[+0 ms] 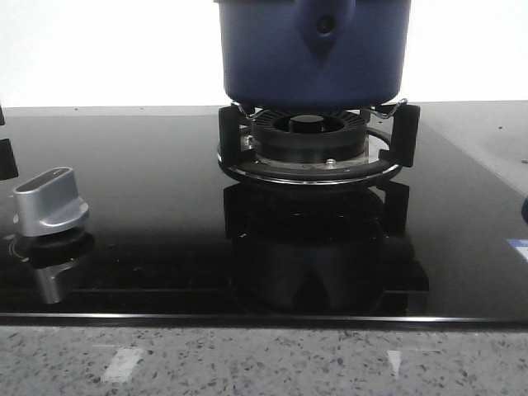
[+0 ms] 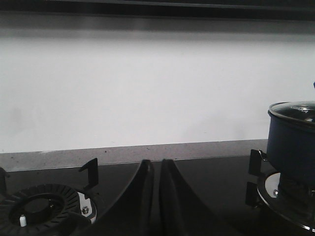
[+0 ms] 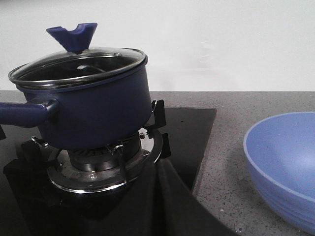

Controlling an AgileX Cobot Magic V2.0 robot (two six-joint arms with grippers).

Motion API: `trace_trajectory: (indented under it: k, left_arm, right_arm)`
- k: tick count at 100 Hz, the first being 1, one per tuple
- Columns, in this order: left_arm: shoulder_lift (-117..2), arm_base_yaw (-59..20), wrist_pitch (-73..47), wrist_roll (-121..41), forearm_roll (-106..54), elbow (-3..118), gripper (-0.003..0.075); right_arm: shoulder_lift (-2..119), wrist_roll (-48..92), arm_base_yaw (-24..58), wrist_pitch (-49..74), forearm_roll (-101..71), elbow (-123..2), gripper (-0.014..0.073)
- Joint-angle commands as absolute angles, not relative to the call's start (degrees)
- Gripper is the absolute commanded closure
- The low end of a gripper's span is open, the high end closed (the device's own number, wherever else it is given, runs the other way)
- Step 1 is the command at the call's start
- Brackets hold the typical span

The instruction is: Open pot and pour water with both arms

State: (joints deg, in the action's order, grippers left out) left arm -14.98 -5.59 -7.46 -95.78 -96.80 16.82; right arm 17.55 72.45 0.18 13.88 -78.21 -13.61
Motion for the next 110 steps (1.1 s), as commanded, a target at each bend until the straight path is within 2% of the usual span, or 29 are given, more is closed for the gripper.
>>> trace_trajectory:
  k: [1,9,26,32,38,86,110]
  left_arm:
    - [-15.43,-6.12,-7.16,-94.52,-96.56,18.33,0.0741]
    - [-15.43,-5.99,-6.01,-82.58,-85.06,18.9,0.0741]
    - [-15.43,-5.55,-3.41,-22.11,-31.35,18.92,0.0741]
    - [-15.43,-5.55,-3.08,-6.47,-13.9,18.18,0.0741]
    - [-15.43,-5.55,-1.5,2.49,-6.13,16.33,0.0741]
    - [1.02,-5.46,0.0,3.27,-3.03,-2.02,0.0741]
    - [1.92,-5.46,-3.06,3.27,-5.88,-2.02,0.0741]
  right_arm:
    - [17.81,72.94,0.17,12.57,-79.66,-15.13,0.0641]
    - [17.81,72.94,0.17,12.57,-79.66,-15.13,0.0641]
    - [17.81,72.94,0.17,12.57,-79.66,-15.13,0.0641]
    - [17.81,72.94,0.17,12.57,-79.66,-15.13,0.0641]
    - [17.81,72.94,0.17,12.57,-79.66,-15.13,0.0641]
    - [17.81,72.94,0.17,12.57,-79.66,-15.13,0.0641]
    - [17.81,72.94,0.17,12.64,-79.66,-15.13,0.0641]
